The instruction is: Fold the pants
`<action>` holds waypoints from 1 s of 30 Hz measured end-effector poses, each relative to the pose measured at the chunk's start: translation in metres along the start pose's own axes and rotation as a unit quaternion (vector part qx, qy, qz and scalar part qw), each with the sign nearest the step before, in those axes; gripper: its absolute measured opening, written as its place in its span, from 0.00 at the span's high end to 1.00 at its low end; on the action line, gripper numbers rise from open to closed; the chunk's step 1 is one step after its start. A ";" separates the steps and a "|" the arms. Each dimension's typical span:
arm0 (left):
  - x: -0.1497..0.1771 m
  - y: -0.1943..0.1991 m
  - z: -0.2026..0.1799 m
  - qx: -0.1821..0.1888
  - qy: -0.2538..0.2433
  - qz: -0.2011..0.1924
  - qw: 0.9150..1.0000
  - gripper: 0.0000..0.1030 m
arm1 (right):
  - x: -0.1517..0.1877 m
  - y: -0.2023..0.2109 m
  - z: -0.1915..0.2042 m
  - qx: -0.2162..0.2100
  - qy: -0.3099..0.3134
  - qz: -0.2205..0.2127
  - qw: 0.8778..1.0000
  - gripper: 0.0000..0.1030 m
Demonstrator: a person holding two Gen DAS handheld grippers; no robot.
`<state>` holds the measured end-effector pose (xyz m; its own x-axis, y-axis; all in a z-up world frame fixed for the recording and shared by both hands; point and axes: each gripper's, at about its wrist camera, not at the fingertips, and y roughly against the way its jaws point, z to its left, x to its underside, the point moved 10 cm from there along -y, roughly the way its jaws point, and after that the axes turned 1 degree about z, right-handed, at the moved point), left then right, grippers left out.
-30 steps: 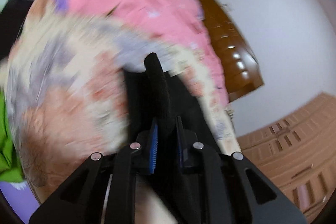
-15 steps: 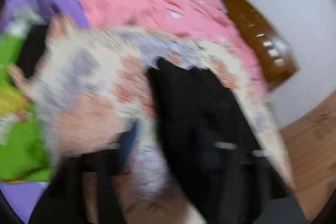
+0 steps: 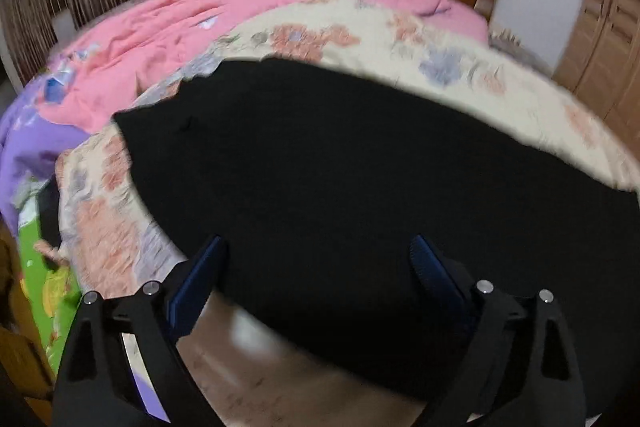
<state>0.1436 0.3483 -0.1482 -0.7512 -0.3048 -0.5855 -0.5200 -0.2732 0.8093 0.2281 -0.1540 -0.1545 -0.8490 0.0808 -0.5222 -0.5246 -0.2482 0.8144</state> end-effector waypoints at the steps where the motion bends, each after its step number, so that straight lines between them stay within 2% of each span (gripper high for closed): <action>1: 0.008 0.001 0.001 -0.014 -0.014 -0.005 1.000 0.07 | 0.000 0.000 0.000 -0.002 -0.001 0.000 1.000 0.04; 2: 0.013 0.003 0.004 -0.016 -0.019 -0.010 1.000 0.06 | 0.000 -0.001 0.000 -0.001 -0.001 0.000 1.000 0.04; 3: 0.017 0.005 0.009 -0.002 -0.006 -0.013 1.000 0.06 | 0.000 -0.001 0.000 0.001 0.001 0.001 1.000 0.04; 5: 0.019 0.005 0.013 0.013 0.011 0.001 1.000 0.06 | 0.000 -0.002 0.001 0.010 0.007 0.004 1.000 0.04; 6: 0.017 0.010 0.011 0.002 0.005 0.003 1.000 0.06 | 0.000 -0.003 0.001 0.015 0.011 0.005 1.000 0.04; 7: 0.009 0.020 0.005 -0.017 -0.008 -0.011 1.000 0.06 | 0.000 -0.003 0.001 0.017 0.012 0.006 1.000 0.04; 8: 0.001 0.026 -0.004 -0.019 -0.019 -0.025 0.999 0.03 | 0.000 -0.003 0.000 0.016 0.012 0.006 1.000 0.04; 10: -0.017 0.042 -0.038 0.006 -0.053 -0.055 0.997 0.01 | 0.000 -0.003 0.001 0.014 0.010 0.005 1.000 0.04; 11: -0.022 0.043 -0.048 0.011 -0.064 -0.058 0.996 0.01 | 0.000 -0.004 0.001 0.016 0.011 0.006 1.000 0.04; 14: -0.031 0.034 -0.095 0.024 -0.099 -0.048 0.994 0.01 | 0.000 -0.003 0.000 0.017 0.012 0.009 1.000 0.04; 17: -0.025 0.030 -0.151 0.076 -0.129 -0.033 0.988 0.01 | -0.004 0.017 -0.002 0.007 0.006 -0.005 1.000 0.04; 19: -0.014 0.028 -0.186 0.086 -0.173 -0.032 0.981 0.01 | -0.003 0.025 -0.012 0.031 0.011 -0.007 0.999 0.04; 21: -0.002 0.017 -0.207 0.081 -0.206 -0.025 0.975 0.01 | 0.007 0.021 -0.031 0.074 0.027 0.022 0.997 0.04; 22: 0.002 0.007 -0.211 0.076 -0.211 -0.022 0.974 0.01 | 0.015 0.016 -0.044 0.103 0.035 0.045 0.993 0.04; 23: -0.001 0.004 -0.211 0.087 -0.199 -0.035 0.975 0.01 | 0.021 0.014 -0.053 0.102 0.040 0.055 0.992 0.04; 24: 0.000 0.000 -0.207 0.106 -0.177 -0.022 0.978 0.01 | 0.021 0.019 -0.057 0.093 0.035 0.051 0.994 0.04; 25: -0.001 -0.005 -0.203 0.124 -0.156 -0.004 0.980 0.01 | 0.023 0.024 -0.067 0.107 0.026 0.057 0.992 0.04; 26: -0.002 -0.007 -0.198 0.126 -0.146 0.003 0.981 0.01 | 0.025 0.033 -0.078 0.132 0.023 0.057 0.989 0.04; 27: -0.005 -0.005 -0.193 0.103 -0.144 0.008 0.984 0.01 | 0.024 0.042 -0.084 0.146 0.021 0.048 0.988 0.04; 28: -0.007 0.001 -0.191 0.081 -0.148 0.006 0.986 0.02 | 0.023 0.053 -0.089 0.148 0.017 0.032 0.988 0.04; 29: -0.011 0.012 -0.196 0.077 -0.154 -0.009 0.985 0.02 | 0.024 0.064 -0.093 0.136 0.011 0.021 0.990 0.04; 30: -0.016 0.030 -0.210 0.101 -0.166 -0.032 0.980 0.02 | 0.025 0.069 -0.096 0.128 0.006 0.017 0.992 0.04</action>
<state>0.2252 0.1533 -0.1243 -0.7878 0.0297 -0.6152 -0.6152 -0.0862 0.7836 0.1767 -0.2617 -0.1354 -0.8660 0.0650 -0.4959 -0.4968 0.0026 0.8679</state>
